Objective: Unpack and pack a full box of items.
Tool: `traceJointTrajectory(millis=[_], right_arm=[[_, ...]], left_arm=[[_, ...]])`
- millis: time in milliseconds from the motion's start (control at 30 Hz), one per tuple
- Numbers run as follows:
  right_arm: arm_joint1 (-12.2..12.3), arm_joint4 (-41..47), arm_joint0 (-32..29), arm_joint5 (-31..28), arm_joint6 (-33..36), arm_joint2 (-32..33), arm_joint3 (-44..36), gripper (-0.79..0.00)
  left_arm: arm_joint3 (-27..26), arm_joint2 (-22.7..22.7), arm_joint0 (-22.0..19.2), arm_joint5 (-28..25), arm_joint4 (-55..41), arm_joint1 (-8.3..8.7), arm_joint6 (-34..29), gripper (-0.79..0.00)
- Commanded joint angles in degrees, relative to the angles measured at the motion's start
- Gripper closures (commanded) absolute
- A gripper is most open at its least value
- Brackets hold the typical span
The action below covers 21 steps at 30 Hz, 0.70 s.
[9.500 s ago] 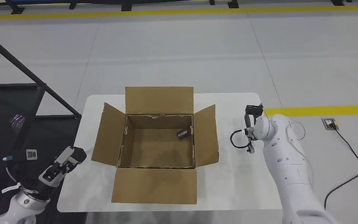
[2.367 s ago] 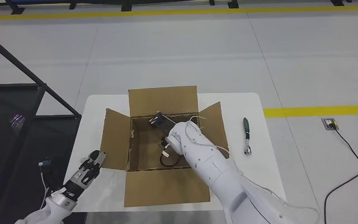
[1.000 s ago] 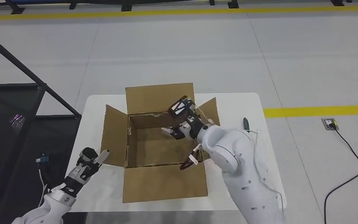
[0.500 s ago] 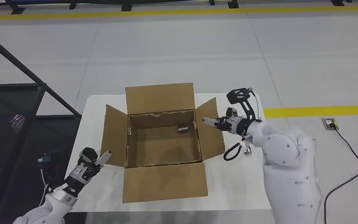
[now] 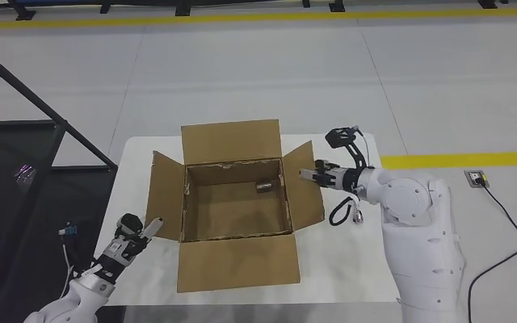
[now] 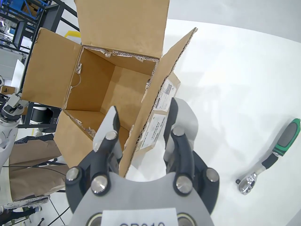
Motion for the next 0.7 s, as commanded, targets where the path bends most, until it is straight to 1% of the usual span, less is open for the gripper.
traceJointTrajectory(millis=[0,133,167,200,233,267,300,333,367,667], right_arm=[[0.21,0.28,0.03,0.16,-0.65,-0.17,-0.31,0.000],[0.69,0.62,-0.54,0.15,-1.79,-0.79,-2.04,0.000],[0.78,0.61,-0.79,0.20,-2.00,-1.11,-2.71,0.000],[0.88,0.54,-1.07,0.19,-2.30,-1.43,-3.38,0.000],[0.98,0.42,-1.40,0.28,-2.58,-1.74,-4.02,0.000],[1.08,0.27,-1.65,0.52,-2.91,-2.01,-4.66,0.000],[1.17,0.12,-1.90,0.68,-3.27,-2.33,-5.28,0.000],[1.26,0.07,-2.13,0.75,-3.63,-2.61,-5.83,0.000],[1.35,-0.01,-2.38,0.74,-4.03,-2.90,-6.33,0.000],[2.09,-0.58,-3.98,1.53,-7.09,-5.56,-10.01,0.000]], left_arm=[[0.00,0.09,0.01,0.08,0.07,-0.02,0.15,-0.785],[0.08,0.27,-0.03,0.00,0.10,-0.06,0.26,-0.785],[0.13,0.33,-0.05,-0.04,0.21,-0.06,0.20,-0.767],[0.24,0.41,-0.10,0.00,0.19,-0.07,0.14,-0.520],[0.36,0.49,-0.19,0.00,0.24,-0.06,0.01,-0.345],[0.48,0.56,-0.28,0.06,0.17,-0.07,-0.10,-0.289],[0.57,0.58,-0.38,0.08,0.13,-0.07,-0.18,-0.200],[0.66,0.61,-0.44,0.09,0.10,-0.07,-0.23,-0.083],[0.71,0.63,-0.49,0.05,0.14,-0.06,-0.37,0.000],[1.29,0.80,-0.76,-0.83,0.43,-0.01,-1.13,0.000]])
